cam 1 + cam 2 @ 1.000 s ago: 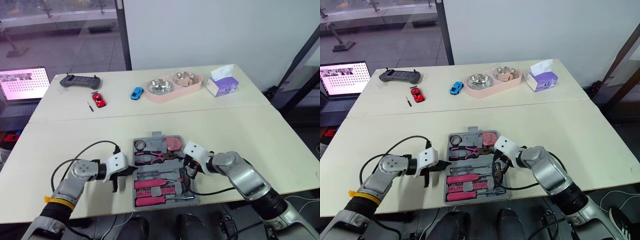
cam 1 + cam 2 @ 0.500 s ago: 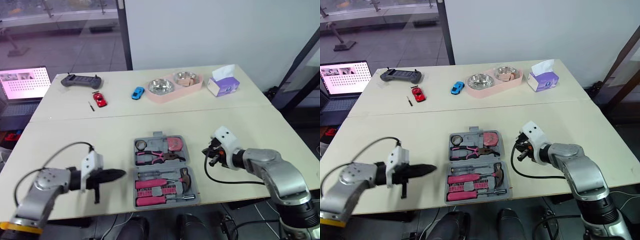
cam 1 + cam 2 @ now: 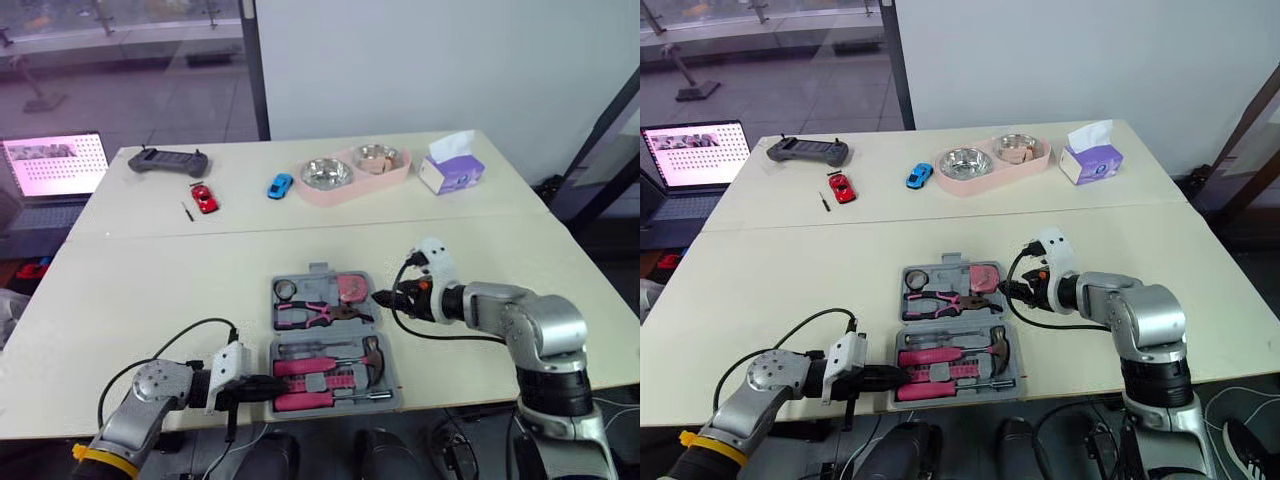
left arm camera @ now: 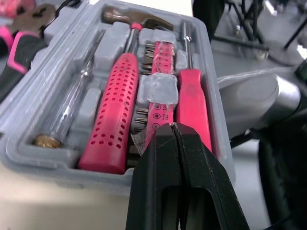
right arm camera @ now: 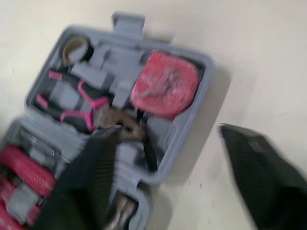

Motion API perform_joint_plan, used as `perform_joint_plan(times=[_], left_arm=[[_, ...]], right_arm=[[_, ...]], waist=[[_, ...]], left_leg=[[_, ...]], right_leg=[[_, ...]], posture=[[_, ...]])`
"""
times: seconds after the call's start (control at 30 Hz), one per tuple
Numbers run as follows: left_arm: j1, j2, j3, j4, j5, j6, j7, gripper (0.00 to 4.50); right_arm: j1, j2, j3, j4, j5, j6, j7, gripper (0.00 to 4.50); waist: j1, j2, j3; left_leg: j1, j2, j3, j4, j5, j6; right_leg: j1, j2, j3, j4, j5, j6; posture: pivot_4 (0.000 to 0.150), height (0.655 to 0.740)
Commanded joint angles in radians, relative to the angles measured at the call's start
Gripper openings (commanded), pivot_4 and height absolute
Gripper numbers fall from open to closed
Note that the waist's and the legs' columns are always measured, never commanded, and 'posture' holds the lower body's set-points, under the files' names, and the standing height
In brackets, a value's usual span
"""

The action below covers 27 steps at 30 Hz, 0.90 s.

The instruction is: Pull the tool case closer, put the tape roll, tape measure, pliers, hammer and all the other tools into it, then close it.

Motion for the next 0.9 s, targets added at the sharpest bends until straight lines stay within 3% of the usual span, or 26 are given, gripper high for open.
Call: perform_joint_plan(times=[0.03, 0.23, 0.67, 0.9], left_arm=[[0.006, 0.011, -0.031, 0.077, 0.084, -0.036, 0.027, 0.00], [-0.011, 0.031, -0.042, 0.136, 0.125, -0.095, 0.031, 0.00], [-0.065, 0.070, -0.028, 0.185, 0.110, -0.113, 0.025, 0.00], [-0.083, 0.083, -0.032, 0.217, 0.117, -0.135, 0.022, 0.00]], right_arm=[[-0.035, 0.005, -0.029, 0.060, 0.022, -0.006, -0.016, 4.41], [-0.126, 0.058, -0.013, 0.288, 0.014, -0.069, -0.032, 4.41], [-0.293, 0.179, 0.079, 0.739, -0.010, -0.271, 0.019, 4.41], [-0.371, 0.242, 0.039, 0.904, 0.008, -0.350, 0.038, 4.41]], waist=[[0.000, 0.002, -0.001], [-0.007, 0.011, -0.007], [-0.045, 0.011, -0.008], [-0.059, 0.011, -0.008]], left_leg=[[0.000, 0.000, 0.000, 0.000, 0.000, 0.000], [0.001, 0.000, 0.001, 0.000, 0.000, 0.000], [0.003, 0.002, 0.000, -0.003, 0.000, 0.000], [0.005, 0.002, 0.000, -0.002, 0.000, 0.000]], right_leg=[[0.000, 0.000, 0.000, 0.000, 0.000, 0.000], [0.000, 0.001, 0.000, 0.001, 0.000, 0.001], [-0.002, 0.004, 0.001, 0.007, 0.001, 0.003], [-0.002, 0.005, 0.002, 0.010, 0.001, 0.002]], posture=[[0.150, 0.7400], [0.150, 0.7400], [0.150, 0.7400], [0.150, 0.7400]])
